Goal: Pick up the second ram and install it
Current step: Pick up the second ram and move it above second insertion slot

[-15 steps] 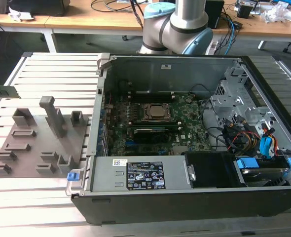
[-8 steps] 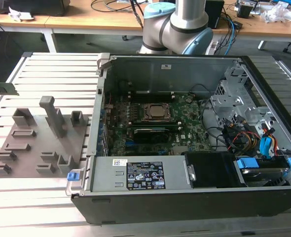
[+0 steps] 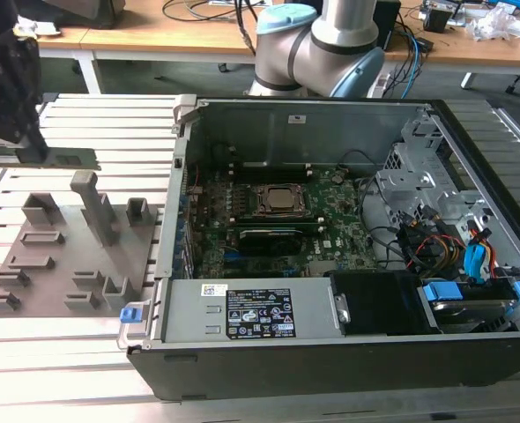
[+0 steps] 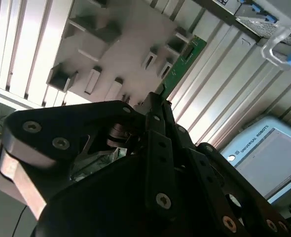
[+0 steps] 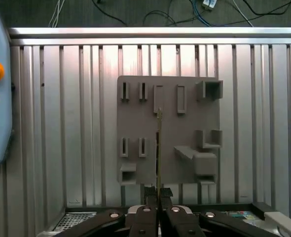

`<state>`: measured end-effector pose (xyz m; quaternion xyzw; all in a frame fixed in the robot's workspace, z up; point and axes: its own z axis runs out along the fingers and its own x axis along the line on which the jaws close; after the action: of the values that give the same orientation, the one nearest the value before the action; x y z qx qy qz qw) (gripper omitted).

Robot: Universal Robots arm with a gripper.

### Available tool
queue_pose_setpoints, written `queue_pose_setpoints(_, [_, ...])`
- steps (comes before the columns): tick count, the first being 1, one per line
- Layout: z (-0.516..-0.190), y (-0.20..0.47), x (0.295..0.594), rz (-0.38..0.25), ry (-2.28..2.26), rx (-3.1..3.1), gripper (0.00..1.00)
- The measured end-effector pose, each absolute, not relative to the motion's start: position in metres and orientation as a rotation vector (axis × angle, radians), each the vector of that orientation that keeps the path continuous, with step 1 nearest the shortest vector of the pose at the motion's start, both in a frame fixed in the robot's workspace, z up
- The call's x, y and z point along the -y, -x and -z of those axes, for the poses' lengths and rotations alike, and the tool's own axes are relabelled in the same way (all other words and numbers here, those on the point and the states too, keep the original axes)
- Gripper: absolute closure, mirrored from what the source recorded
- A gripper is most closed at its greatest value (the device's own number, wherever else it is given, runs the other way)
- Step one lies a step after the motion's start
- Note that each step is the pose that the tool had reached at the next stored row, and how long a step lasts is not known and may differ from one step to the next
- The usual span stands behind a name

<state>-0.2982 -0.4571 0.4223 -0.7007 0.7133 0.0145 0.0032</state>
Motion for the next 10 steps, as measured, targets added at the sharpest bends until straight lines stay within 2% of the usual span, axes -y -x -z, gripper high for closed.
queue_pose_setpoints(10, [-0.422,0.218,0.457,-0.051,2.199,-2.239,0.86])
